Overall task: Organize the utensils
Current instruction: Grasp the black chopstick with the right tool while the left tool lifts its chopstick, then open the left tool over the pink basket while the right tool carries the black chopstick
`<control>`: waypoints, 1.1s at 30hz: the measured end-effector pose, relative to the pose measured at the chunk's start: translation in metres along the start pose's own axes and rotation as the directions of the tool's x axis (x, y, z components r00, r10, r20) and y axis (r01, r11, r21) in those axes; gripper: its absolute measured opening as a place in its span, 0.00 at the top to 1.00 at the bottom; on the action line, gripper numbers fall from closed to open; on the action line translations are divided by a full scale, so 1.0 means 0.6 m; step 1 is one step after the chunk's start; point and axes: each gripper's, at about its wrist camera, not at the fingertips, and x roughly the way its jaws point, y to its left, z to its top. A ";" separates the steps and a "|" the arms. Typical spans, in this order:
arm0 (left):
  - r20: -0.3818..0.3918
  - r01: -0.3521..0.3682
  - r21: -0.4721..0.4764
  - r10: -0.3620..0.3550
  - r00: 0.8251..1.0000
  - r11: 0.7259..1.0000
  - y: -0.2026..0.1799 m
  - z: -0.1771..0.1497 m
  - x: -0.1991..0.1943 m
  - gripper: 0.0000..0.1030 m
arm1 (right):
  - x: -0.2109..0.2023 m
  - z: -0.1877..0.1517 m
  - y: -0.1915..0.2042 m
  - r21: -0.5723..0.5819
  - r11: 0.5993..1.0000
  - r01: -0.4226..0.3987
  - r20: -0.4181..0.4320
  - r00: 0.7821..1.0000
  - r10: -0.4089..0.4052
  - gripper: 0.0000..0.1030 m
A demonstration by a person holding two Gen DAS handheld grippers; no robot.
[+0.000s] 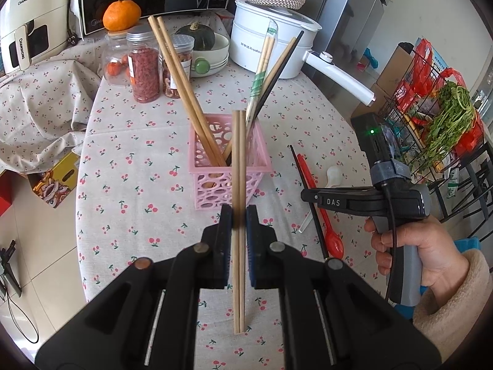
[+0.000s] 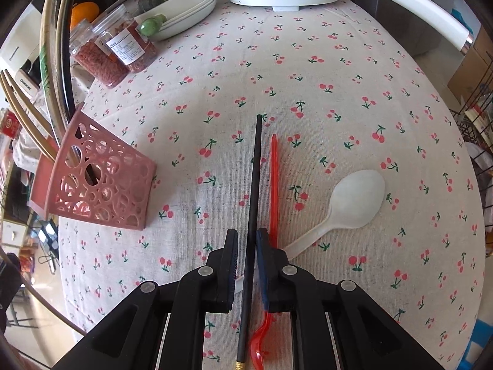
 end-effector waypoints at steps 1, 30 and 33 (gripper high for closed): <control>0.000 -0.001 -0.001 0.001 1.000 1.000 0.001 0.000 0.000 0.90 | 0.007 0.003 0.002 -0.005 1.000 0.001 -0.004 1.000 -0.001 0.87; 0.417 0.082 -0.141 -0.016 0.909 0.987 0.050 0.058 -0.159 0.91 | -0.193 -0.023 -0.004 -0.072 0.976 -0.205 0.345 0.913 0.217 0.97; 0.405 0.104 -0.167 -0.028 0.914 0.980 0.058 0.064 -0.153 0.91 | -0.165 -0.009 -0.009 -0.081 0.967 -0.242 0.252 0.934 0.254 0.92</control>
